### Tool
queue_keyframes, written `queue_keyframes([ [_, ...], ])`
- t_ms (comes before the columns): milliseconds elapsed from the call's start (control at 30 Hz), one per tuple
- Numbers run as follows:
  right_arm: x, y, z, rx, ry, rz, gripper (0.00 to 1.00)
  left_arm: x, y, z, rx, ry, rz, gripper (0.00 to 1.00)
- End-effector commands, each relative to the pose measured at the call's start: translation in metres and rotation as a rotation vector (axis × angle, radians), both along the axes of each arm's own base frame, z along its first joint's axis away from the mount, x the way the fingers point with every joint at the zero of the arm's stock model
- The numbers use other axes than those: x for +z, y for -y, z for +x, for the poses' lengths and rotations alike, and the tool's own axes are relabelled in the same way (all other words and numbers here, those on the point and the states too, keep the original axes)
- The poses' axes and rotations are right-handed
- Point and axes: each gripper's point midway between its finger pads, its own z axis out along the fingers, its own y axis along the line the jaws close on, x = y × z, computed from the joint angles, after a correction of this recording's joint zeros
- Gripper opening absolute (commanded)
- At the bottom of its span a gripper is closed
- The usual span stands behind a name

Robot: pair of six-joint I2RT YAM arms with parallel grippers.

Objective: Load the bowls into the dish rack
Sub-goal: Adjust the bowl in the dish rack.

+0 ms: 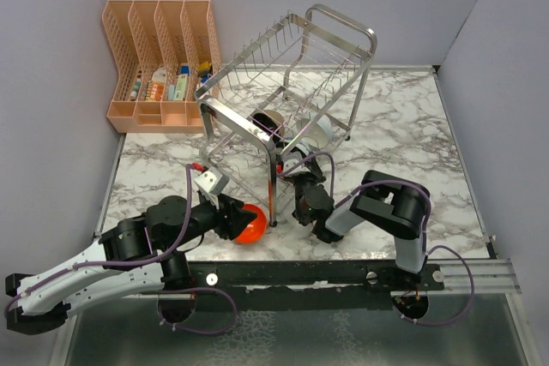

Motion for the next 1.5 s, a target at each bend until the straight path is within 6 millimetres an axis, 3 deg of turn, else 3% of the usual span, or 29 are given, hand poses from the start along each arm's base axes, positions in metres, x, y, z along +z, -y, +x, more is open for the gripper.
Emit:
queue_keyframes([
  [0,0.044,-0.002,-0.012,0.046,0.133,0.232,0.20,0.012,-0.001,0.003,0.021,0.017,-0.034,0.51],
  [200,0.048,-0.007,-0.018,0.093,0.116,0.248,0.20,0.011,-0.001,0.003,0.023,0.010,-0.038,0.51],
  [367,0.051,-0.002,-0.021,0.088,0.106,0.267,0.38,0.011,-0.002,0.002,0.024,0.008,-0.042,0.51],
  [567,0.058,0.005,-0.020,0.053,0.124,0.258,0.49,0.012,-0.003,0.001,0.027,-0.003,-0.057,0.51],
  [900,0.062,0.009,-0.025,0.073,0.067,0.292,0.53,0.012,-0.003,0.002,0.034,-0.003,-0.052,0.51],
  [1133,0.045,-0.005,-0.034,0.140,-0.138,0.369,0.54,0.013,-0.003,0.002,0.034,-0.004,-0.049,0.51],
  [1367,0.038,-0.002,-0.050,0.189,-0.314,0.490,0.54,0.009,-0.006,0.005,0.057,-0.008,-0.024,0.51],
  [1467,0.039,0.010,-0.054,0.193,-0.372,0.580,0.55,0.004,-0.008,0.008,0.076,-0.019,-0.003,0.51],
])
